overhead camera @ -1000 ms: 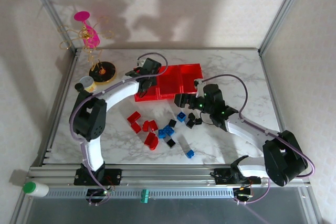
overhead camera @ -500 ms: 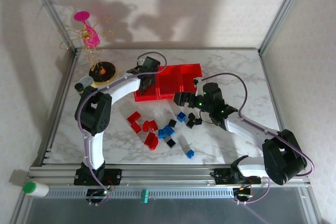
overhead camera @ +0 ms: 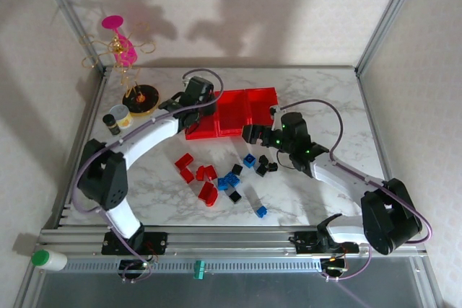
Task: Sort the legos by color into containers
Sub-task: Pick up the lego from the center of the table.
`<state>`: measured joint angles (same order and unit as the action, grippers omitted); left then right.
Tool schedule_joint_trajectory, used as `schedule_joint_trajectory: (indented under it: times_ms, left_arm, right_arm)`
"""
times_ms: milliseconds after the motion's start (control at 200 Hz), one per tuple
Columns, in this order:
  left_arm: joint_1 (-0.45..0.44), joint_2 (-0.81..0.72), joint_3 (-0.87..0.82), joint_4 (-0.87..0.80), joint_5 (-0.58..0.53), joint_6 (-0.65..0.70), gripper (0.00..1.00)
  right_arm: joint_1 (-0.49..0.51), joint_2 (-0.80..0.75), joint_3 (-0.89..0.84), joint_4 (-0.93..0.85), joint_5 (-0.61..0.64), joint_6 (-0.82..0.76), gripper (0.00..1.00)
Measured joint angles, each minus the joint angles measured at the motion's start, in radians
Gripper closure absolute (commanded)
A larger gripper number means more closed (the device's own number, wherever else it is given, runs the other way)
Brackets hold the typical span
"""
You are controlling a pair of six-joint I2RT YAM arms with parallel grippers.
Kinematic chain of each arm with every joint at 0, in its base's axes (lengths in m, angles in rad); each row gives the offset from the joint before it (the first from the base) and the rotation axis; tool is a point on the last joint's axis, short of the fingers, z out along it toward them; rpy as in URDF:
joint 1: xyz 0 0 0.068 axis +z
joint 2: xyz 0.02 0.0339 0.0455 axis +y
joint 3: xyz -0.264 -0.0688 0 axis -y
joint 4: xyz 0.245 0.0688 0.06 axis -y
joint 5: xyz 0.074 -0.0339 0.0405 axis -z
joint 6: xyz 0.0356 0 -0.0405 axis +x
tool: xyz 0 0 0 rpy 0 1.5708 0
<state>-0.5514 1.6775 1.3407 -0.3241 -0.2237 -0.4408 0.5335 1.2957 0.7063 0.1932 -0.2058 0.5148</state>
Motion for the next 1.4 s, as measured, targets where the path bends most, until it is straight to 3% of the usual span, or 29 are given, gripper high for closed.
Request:
schedule_joint_trajectory:
  times_ms: [375,691,1397]
  left_arm:
    - [-0.2,-0.038,-0.16,0.014,0.076,-0.06,0.29]
    - [-0.343,-0.019,-0.169,0.022,0.1,-0.072,0.29]
    - [-0.403,0.304,0.009,-0.001,0.143,-0.022,0.37]
  right_arm:
    - [-0.035,-0.125,-0.027,-0.134,0.007,0.023,0.01]
    - [-0.069,-0.23,-0.131,-0.269,0.03,0.065,0.01]
    - [-0.144,-0.331,-0.223,-0.329,0.033,0.156,0.01]
